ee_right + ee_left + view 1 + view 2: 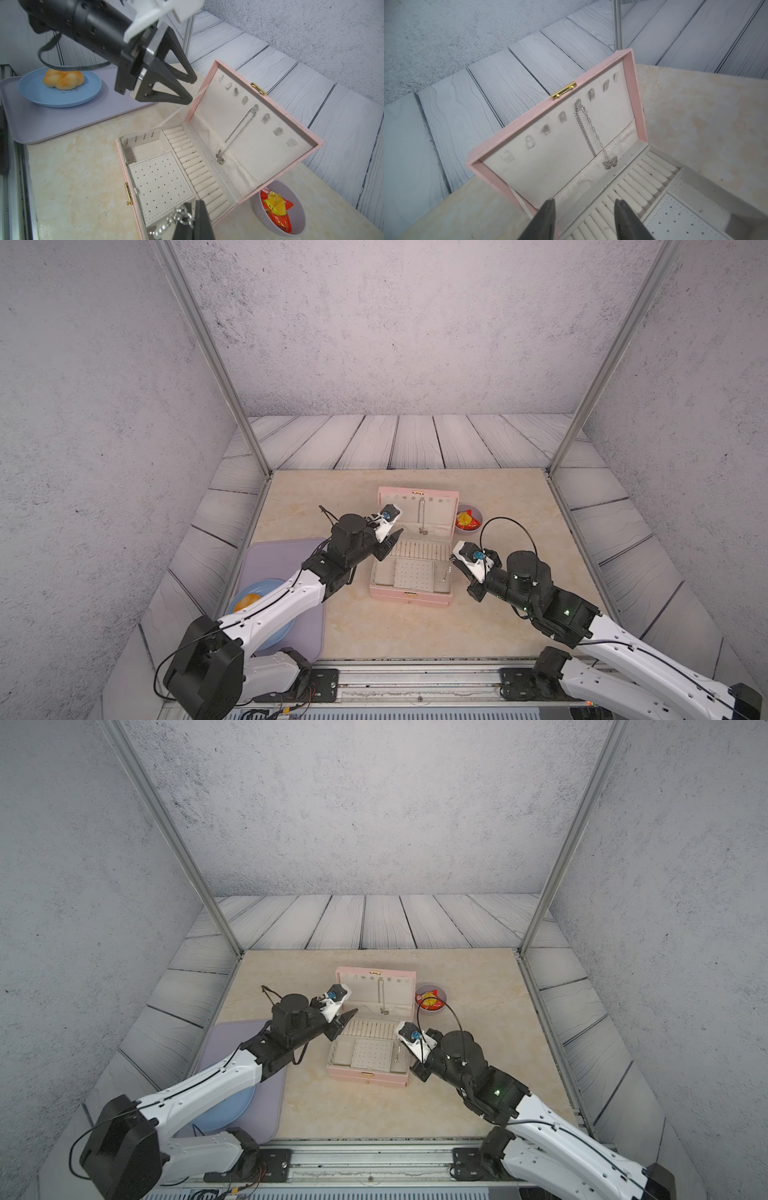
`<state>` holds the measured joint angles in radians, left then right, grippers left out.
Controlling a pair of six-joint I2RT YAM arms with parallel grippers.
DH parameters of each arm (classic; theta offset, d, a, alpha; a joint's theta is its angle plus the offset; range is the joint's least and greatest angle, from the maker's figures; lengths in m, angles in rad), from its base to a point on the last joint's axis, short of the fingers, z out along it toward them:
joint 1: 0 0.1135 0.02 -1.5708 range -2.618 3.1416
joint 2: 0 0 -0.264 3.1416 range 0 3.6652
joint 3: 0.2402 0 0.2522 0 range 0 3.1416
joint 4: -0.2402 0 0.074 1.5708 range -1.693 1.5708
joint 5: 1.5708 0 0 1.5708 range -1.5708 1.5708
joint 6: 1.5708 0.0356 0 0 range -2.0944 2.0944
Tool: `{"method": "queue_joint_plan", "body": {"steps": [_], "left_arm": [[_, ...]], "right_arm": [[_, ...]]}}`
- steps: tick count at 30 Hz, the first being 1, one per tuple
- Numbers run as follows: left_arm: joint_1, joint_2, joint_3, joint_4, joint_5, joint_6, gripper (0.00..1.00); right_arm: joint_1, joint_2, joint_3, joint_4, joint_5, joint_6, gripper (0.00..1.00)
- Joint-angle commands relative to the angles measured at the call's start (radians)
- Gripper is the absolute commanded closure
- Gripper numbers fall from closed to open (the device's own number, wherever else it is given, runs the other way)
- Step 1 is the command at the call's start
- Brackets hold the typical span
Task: Put jewelry chain into jewelry box
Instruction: Open the fastener on the jewelry box.
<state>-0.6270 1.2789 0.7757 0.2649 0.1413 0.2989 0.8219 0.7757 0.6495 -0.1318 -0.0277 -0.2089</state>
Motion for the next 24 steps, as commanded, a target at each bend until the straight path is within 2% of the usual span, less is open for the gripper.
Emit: {"method": "queue_joint_plan", "body": {"steps": [1,8,11,18,24], "left_arm": [[-0.005,0.068,0.046,0.112,-0.029,0.19,0.49],[-0.004,0.173,0.092,0.229,-0.051,0.278,0.51],[-0.001,0.216,0.134,0.229,-0.035,0.3,0.51],[0.007,0.276,0.185,0.234,-0.096,0.307,0.52],[0.013,0.296,0.221,0.191,-0.096,0.292,0.52]], "right_arm": [[0.005,0.019,-0.003,0.046,-0.017,0.016,1.0],[0.005,0.038,0.001,0.052,-0.007,0.019,1.0],[0.005,0.043,-0.001,0.058,-0.003,0.019,1.0],[0.005,0.031,-0.003,0.051,0.003,0.017,1.0],[0.005,0.019,-0.007,0.05,0.003,0.02,1.0]]}}
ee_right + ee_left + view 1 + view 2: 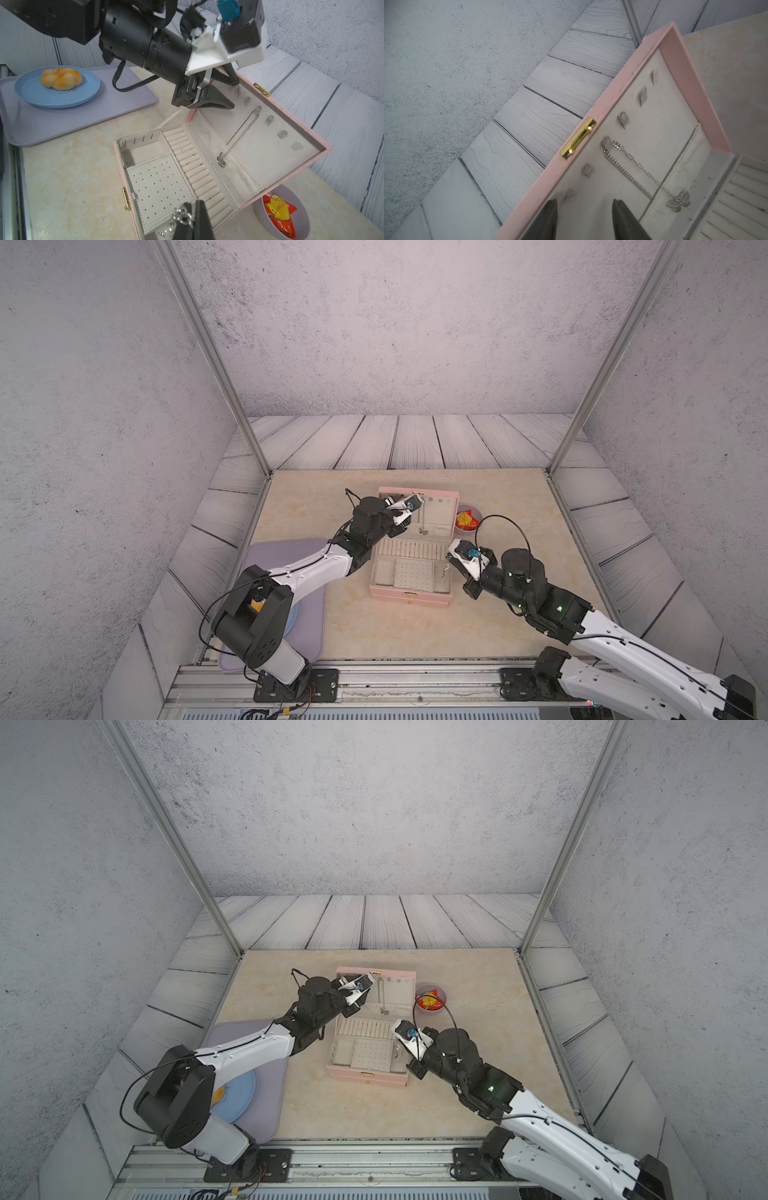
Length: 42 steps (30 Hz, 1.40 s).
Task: Put jewelry chain into jewelry box
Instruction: Open the fastener on the jewelry box.
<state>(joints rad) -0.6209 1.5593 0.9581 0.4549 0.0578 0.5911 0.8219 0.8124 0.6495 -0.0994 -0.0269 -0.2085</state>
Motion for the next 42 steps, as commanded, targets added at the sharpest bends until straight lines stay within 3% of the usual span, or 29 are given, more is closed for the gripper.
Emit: {"method": "queue_joint_plan", "body": {"steps": [1,14,21,29,37,42], "left_arm": [[0.008,0.019,0.041,0.003,-0.009,0.002,0.52],[0.009,0.055,0.089,-0.051,0.024,0.051,0.53],[0.006,0.066,0.096,-0.123,0.034,0.193,0.58],[-0.035,0.076,0.09,-0.235,-0.091,0.377,0.64],[-0.08,0.138,0.095,-0.27,-0.263,0.487,0.73],[-0.092,0.162,0.081,-0.263,-0.3,0.5,0.8]], "right_arm": [[0.004,-0.02,-0.008,0.017,0.001,0.018,1.0],[0.005,-0.042,-0.019,0.014,-0.001,0.02,1.0],[0.005,-0.045,-0.021,0.014,-0.004,0.021,1.0],[0.005,-0.045,-0.025,0.011,0.006,0.02,1.0],[0.005,-0.051,-0.032,0.01,0.013,0.02,1.0],[0.005,-0.062,-0.038,0.009,0.019,0.021,1.0]]}}
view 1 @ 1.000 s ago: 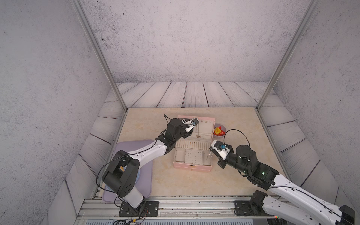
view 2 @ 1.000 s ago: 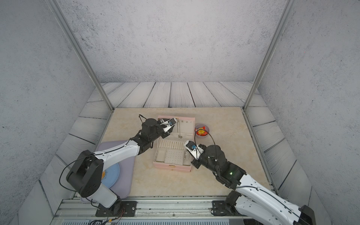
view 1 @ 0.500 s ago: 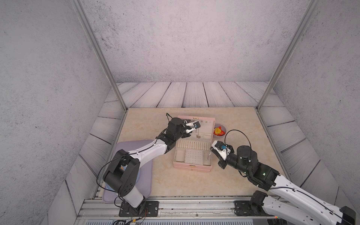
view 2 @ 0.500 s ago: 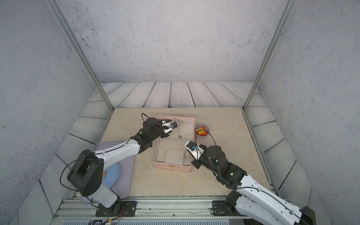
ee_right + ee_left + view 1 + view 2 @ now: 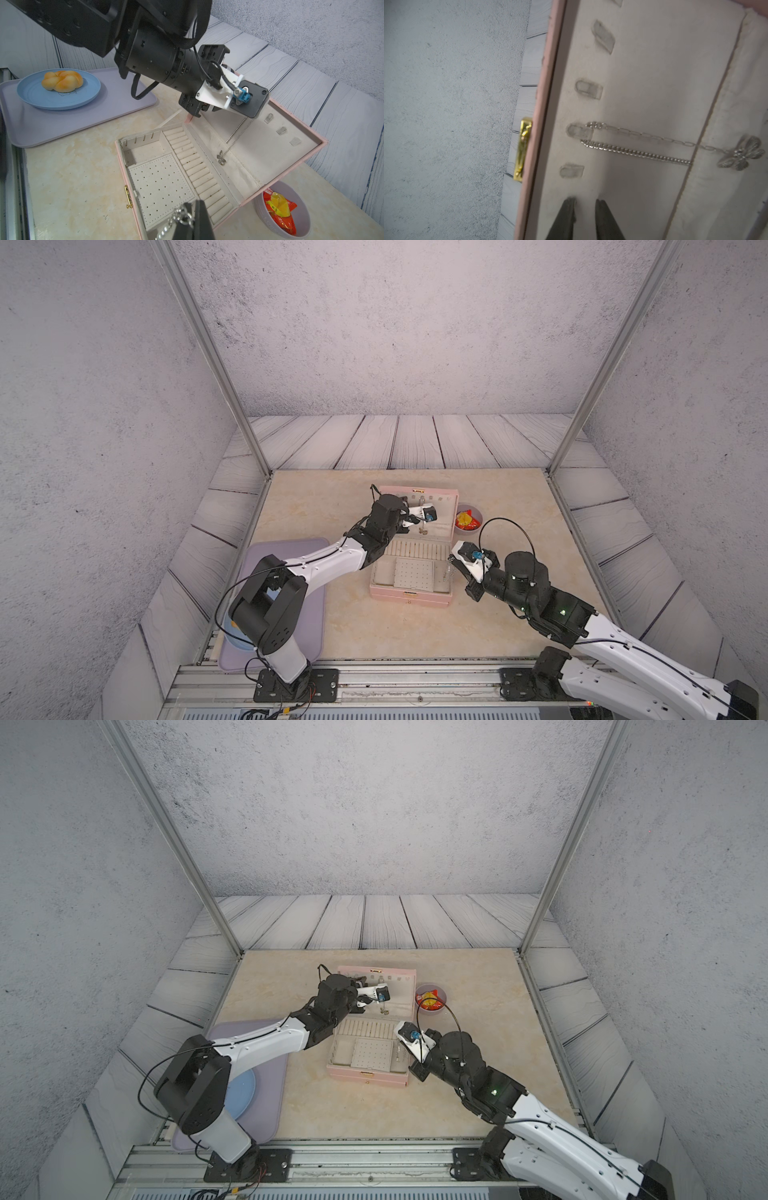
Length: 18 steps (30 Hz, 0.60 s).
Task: Put jewelry chain into jewelry box
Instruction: Open the fastener on the jewelry box.
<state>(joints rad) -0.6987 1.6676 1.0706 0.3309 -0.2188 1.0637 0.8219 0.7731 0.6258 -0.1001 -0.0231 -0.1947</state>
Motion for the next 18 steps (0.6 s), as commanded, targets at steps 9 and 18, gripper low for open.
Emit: {"method": "queue_joint_plan", "body": {"steps": [9,18], "left_arm": [[-0.019,0.034,-0.043,-0.161,-0.035,-0.016,0.83],[-0.015,-0.243,-0.06,-0.236,0.208,-0.288,0.33]], "right_arm": [[0.005,-0.028,-0.016,0.009,0.019,0.009,1.0],[0.005,-0.002,0.009,0.03,0.017,0.01,1.0]]}}
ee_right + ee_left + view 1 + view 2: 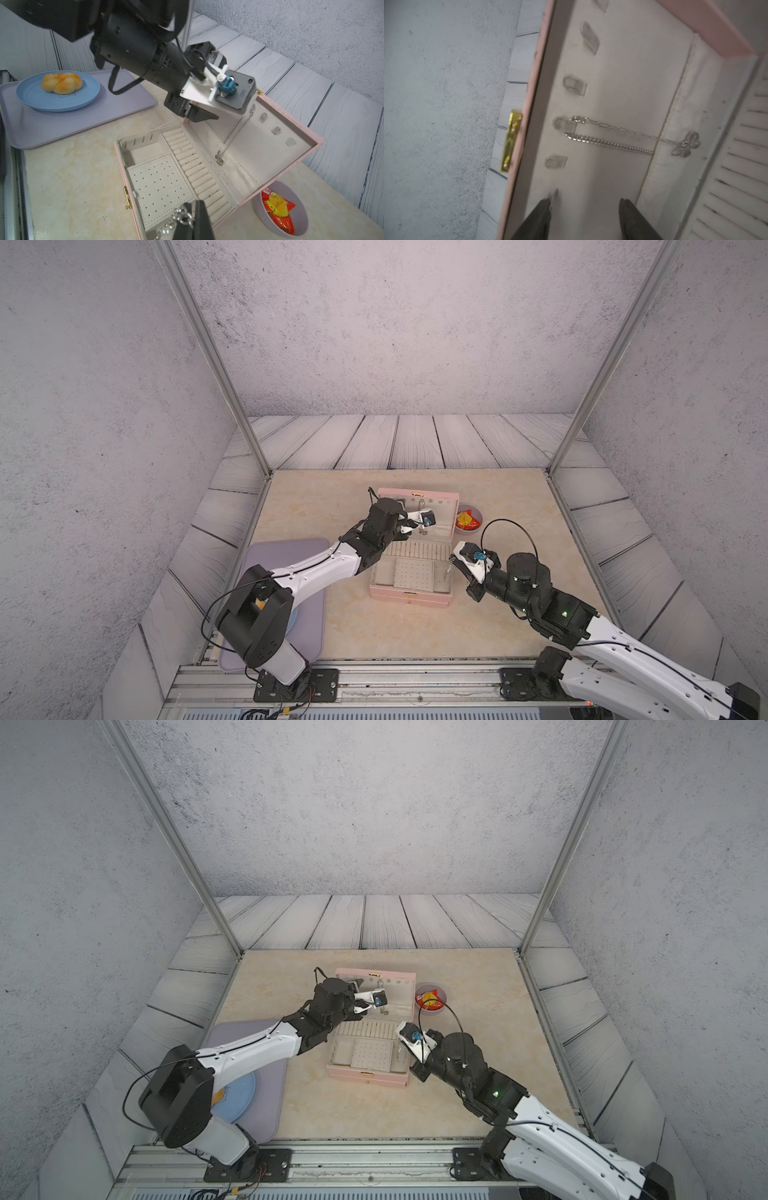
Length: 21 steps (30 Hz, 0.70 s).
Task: Put jewelry chain into jewelry box
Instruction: Open the fastener on the jewelry box, then hang the necklace on the jewelry box clasp.
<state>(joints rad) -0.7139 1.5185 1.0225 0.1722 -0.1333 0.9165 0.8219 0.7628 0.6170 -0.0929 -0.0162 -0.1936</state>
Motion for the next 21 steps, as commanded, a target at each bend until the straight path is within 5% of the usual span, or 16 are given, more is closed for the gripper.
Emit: {"method": "queue_joint_plan", "body": {"steps": [1,11,16,21], "left_arm": [[0.002,-0.125,-0.016,-0.095,0.151,-0.18,0.32],[0.085,-0.489,-0.277,0.016,0.304,-0.683,0.33],[0.146,-0.516,-0.365,0.179,0.543,-0.963,0.35],[0.154,-0.453,-0.377,0.245,0.725,-1.064,0.34]], "right_arm": [[0.005,0.018,0.027,0.02,0.01,0.01,1.0],[0.005,0.208,0.172,0.012,-0.012,0.049,1.0],[0.005,0.341,0.275,0.004,-0.013,0.073,1.0],[0.006,0.463,0.378,-0.02,-0.004,0.096,1.0]]}}
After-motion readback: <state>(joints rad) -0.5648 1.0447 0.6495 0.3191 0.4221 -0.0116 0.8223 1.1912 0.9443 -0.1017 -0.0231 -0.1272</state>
